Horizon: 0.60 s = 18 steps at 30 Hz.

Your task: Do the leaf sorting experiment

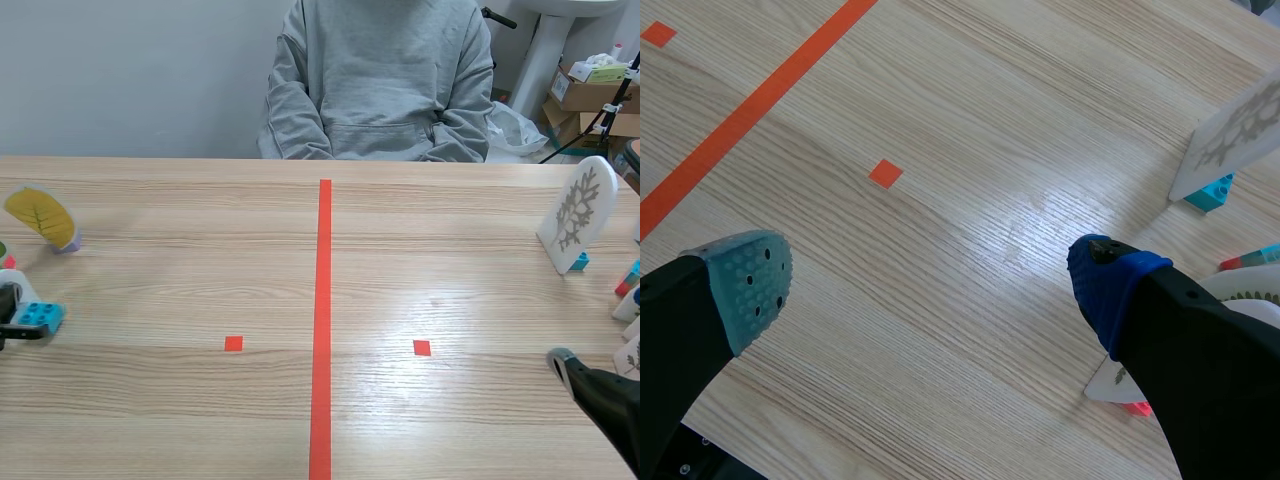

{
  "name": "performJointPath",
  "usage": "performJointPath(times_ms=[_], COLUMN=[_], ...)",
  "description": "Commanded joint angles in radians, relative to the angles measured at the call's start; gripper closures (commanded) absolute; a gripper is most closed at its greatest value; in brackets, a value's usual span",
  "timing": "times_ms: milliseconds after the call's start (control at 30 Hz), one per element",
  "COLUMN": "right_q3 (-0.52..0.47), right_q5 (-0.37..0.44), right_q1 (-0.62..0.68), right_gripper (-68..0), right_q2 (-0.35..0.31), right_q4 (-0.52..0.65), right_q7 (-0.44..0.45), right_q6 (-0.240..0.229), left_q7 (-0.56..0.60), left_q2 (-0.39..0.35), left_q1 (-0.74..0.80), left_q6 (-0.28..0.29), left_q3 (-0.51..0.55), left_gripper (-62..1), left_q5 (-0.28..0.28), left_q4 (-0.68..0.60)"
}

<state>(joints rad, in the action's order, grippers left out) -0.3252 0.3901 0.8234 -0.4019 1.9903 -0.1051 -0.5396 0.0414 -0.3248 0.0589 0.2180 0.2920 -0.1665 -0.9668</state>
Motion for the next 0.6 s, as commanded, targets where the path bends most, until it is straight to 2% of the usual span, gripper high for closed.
performJointPath(times_ms=[0,333,433,567], right_q3=[-0.008,-0.008,-0.008,-0.008], right_q5=[0.007,0.007,0.007,0.007], right_q1=[-0.012,-0.012,-0.012,-0.012], right_gripper=[-56.4,-56.4,-56.4,-56.4], right_q2=[-0.006,-0.005,-0.005,-0.005], right_q4=[0.010,0.010,0.010,0.010], right_q7=[0.018,0.018,0.018,0.018], right_q6=[0.000,0.000,0.000,0.000], left_q7=[0.023,0.041,0.037,0.037], left_q2=[-0.015,-0.024,-0.024,-0.024], left_q1=[-0.023,-0.059,-0.059,-0.059], left_q6=[0.000,-0.014,-0.014,-0.014], left_q3=[0.015,0.026,0.026,0.026], left_gripper=[-5.1,-5.4,-11.7,-26.7], left_q5=[-0.019,-0.032,-0.032,-0.032], left_q4=[-0.009,0.086,0.086,0.086])
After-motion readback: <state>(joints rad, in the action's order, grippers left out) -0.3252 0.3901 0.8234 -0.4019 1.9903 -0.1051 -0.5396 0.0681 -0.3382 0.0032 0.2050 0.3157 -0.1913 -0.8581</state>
